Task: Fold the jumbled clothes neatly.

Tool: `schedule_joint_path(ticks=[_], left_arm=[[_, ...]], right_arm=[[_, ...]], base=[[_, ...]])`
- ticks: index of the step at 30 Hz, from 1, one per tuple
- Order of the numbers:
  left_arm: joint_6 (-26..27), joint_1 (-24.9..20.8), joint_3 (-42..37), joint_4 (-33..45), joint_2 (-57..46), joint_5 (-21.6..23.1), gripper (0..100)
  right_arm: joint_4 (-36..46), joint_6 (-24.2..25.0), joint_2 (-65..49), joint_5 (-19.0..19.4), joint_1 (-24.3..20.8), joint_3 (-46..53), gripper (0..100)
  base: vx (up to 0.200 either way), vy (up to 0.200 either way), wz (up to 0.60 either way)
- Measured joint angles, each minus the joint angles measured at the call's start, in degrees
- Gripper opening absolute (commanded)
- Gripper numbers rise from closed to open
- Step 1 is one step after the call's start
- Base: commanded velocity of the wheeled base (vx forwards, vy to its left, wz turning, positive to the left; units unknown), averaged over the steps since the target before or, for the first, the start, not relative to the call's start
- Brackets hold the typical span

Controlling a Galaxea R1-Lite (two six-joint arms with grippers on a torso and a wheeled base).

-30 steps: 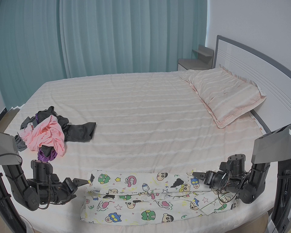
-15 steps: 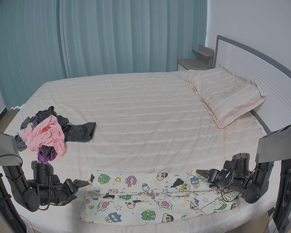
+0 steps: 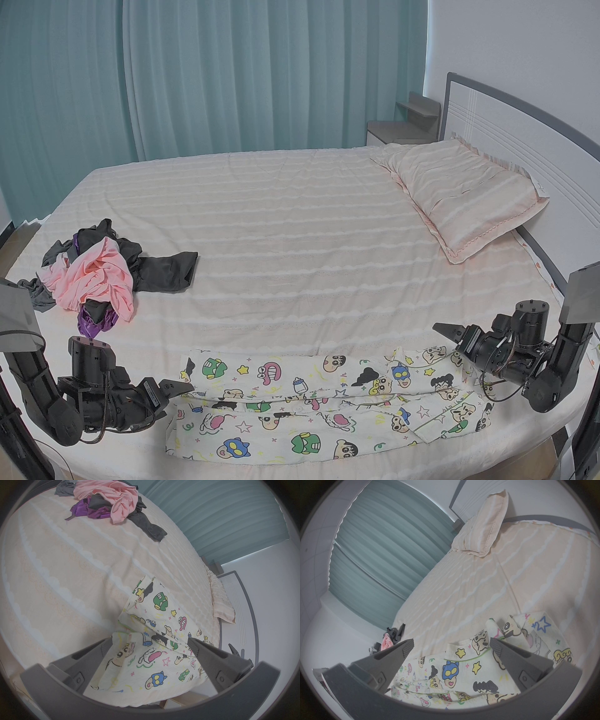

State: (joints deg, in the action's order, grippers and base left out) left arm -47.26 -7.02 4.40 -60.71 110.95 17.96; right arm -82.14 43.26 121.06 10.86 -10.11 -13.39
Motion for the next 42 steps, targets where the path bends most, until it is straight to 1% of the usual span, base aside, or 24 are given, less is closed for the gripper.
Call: schedule_joint_path(ticks=[2, 5, 10, 12, 18, 20, 22, 27, 29, 32, 34, 37, 42], left_arm=[[-0.6, -0.4, -0.2, 0.0, -0.2, 0.0, 100], [-1.0, -0.7, -0.4, 0.0, -0.6, 0.0, 100], [-1.5, -1.0, -0.4, 0.0, -0.8, -0.1, 100], [-2.8, -1.1, -0.2, 0.0, -0.9, -0.1, 100], [-3.0, -1.6, -0.2, -1.1, -1.1, -0.1, 100], [-3.0, -1.8, -0.3, -1.6, -1.1, -0.1, 100], [-2.9, -1.8, -0.4, -2.0, -1.1, 0.0, 100], [-2.9, -1.8, -0.5, -2.9, -1.1, 0.1, 100], [-2.8, -1.7, -0.5, -3.1, -1.1, 0.0, 100], [-2.8, -1.6, -0.6, -3.2, -1.1, -0.1, 100], [-2.8, -1.5, -0.5, -3.3, -1.1, -0.1, 100], [-2.7, -1.5, -0.3, -3.3, -1.0, -0.1, 100], [-2.2, -2.2, 0.4, -4.9, -0.9, -0.3, 100]], right_arm=[[-2.3, 0.5, -0.2, 0.9, 0.6, 0.9, 100], [-4.9, 0.7, -0.3, 1.6, 1.0, 2.6, 100], [-5.3, 0.9, -0.1, 1.7, 1.2, 3.5, 100], [-5.4, 0.8, -0.1, 1.6, 1.0, 3.6, 100], [-4.8, 0.7, -0.3, 0.9, 0.4, 3.6, 100], [-4.7, 0.6, -0.6, 0.0, -0.1, 3.6, 100], [-4.3, 0.6, -1.0, -2.1, -1.0, 3.7, 100], [-3.6, 0.7, -1.9, -11.8, -4.9, 4.0, 100], [-3.5, 0.8, -2.0, -14.6, -7.1, 4.2, 100], [-3.4, 1.8, -2.0, -15.8, -9.8, 4.6, 100], [-3.4, 4.4, -1.8, -16.0, -11.0, 4.8, 100], [-3.8, 6.3, -1.1, -16.0, -11.6, 4.8, 100], [-3.9, 6.5, -0.9, -16.0, -11.9, 4.9, 100]], base=[[-0.2, 0.0, 0.0], [0.0, 0.0, 0.0], [0.0, 0.0, 0.0], [0.0, 0.0, 0.0], [0.0, 0.033, 0.0], [0.0, 0.2, 0.0], [0.0, 0.2, 0.0], [0.0, 0.2, 0.0], [0.0, 0.2, 0.0], [0.0, 0.2, 0.0], [0.0, 0.2, 0.0], [0.0, 0.067, 0.0], [0.0, 0.0, 0.0]])
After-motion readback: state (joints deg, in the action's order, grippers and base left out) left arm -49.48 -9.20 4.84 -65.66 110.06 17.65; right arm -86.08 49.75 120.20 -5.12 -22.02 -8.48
